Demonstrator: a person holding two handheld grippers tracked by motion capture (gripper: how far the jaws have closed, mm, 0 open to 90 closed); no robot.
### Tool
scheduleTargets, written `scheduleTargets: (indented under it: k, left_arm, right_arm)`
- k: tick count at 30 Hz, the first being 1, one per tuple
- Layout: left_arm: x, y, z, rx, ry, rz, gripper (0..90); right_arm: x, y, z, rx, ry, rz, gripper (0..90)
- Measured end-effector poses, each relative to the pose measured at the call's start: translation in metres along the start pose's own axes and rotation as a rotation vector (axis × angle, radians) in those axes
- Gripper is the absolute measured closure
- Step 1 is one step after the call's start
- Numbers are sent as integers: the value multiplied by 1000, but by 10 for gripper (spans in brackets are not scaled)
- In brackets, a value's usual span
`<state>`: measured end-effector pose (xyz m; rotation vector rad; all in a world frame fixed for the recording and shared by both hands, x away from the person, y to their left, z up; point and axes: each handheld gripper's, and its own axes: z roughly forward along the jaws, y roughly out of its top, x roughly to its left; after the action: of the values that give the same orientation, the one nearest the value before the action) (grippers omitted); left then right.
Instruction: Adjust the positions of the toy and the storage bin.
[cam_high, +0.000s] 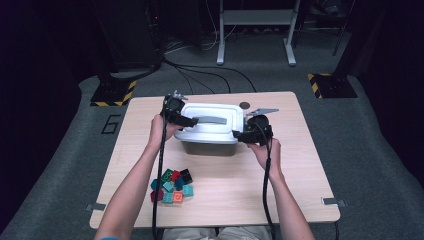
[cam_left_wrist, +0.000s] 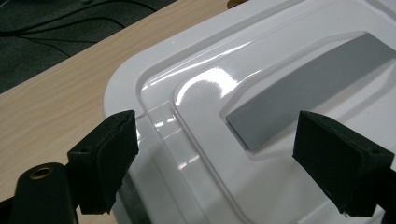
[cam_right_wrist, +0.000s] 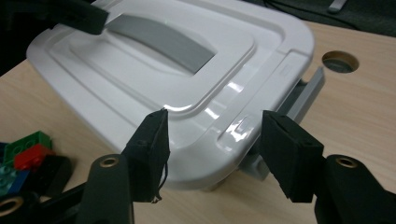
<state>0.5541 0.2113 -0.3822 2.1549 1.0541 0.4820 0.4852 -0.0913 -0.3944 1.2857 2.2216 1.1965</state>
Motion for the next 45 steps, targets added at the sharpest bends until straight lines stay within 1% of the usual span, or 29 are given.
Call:
scheduleTargets:
  k: [2,4,5,6,7,10,11,14,16,17,18,19,20,21,23,24,25,27,29,32,35,36,38,39,40,41,42,44,45]
  left_arm:
    - [2,-5,-5,13,10,-4,141]
    - [3,-10,-10,15,13,-16,141]
    - [3,-12,-11,16,15,-25,141]
    - [5,-15,-14,14,4,-29,141]
    - [6,-18,-16,14,-11,-41,140]
    - [10,-25,-17,37,-24,-44,137]
    - [11,-27,-17,50,-34,-47,137]
    - [12,-31,-14,60,-44,-58,132]
    - [14,-33,-14,52,-55,-72,126]
    - [15,-33,-13,50,-57,-78,126]
    - [16,-34,-13,51,-65,-81,124]
    - [17,-34,-12,47,-73,-99,118]
    - [19,-35,-10,49,-84,-109,112]
    - [20,-35,-10,49,-89,-110,105]
    - [21,-34,-8,49,-97,-107,100]
    - [21,-33,-7,49,-99,-108,94]
    - [21,-32,-6,52,-100,-105,88]
    - [21,-30,-4,51,-98,-108,83]
    - [22,-29,-2,48,-97,-110,84]
    - [24,-27,0,41,-94,-116,86]
    - [26,-26,3,28,-104,-142,91]
    - [27,-26,4,27,-106,-144,91]
    - [29,-24,6,32,-107,-143,91]
    - [29,-24,6,31,-103,-144,91]
    - [30,-23,6,29,-87,-139,91]
    - [31,-23,6,28,-87,-141,92]
    - [32,-23,7,27,-92,-139,91]
    - [33,-22,7,31,-94,-137,91]
    - [33,-22,7,32,-94,-135,91]
  right_arm:
    - [-5,5,2,-1,-19,2,392]
    - [-10,10,7,10,-19,21,355]
    - [-12,12,8,13,-20,21,353]
    - [-14,13,10,12,-16,21,350]
    - [-16,15,13,13,-10,35,330]
    - [-23,18,23,24,-11,47,292]
    - [-24,18,26,37,-10,70,282]
    - [-29,17,32,59,-14,68,273]
    - [-32,15,33,65,6,111,275]
    - [-34,14,33,61,26,128,287]
    - [-36,13,33,60,34,130,292]
    - [-37,12,32,54,39,132,308]
    - [-36,11,30,56,40,141,314]
    - [-35,10,29,54,39,141,318]
    - [-32,8,27,52,23,127,318]
    - [-31,8,26,47,18,120,318]
    - [-30,7,24,52,17,132,317]
    - [-28,6,23,49,12,130,316]
    - [-27,5,21,50,16,139,305]
    - [-23,3,17,56,26,126,295]
    - [-22,-1,14,42,46,128,297]
    - [-21,-1,14,40,44,133,296]
    - [-19,-1,13,37,36,118,294]
    - [-17,-1,12,41,35,117,310]
    - [-16,-1,10,32,44,112,371]
    - [-14,-1,8,27,57,113,386]
    - [-12,-1,7,27,70,115,385]
    - [-7,-2,6,33,49,83,378]
    - [-6,-3,6,35,51,81,373]
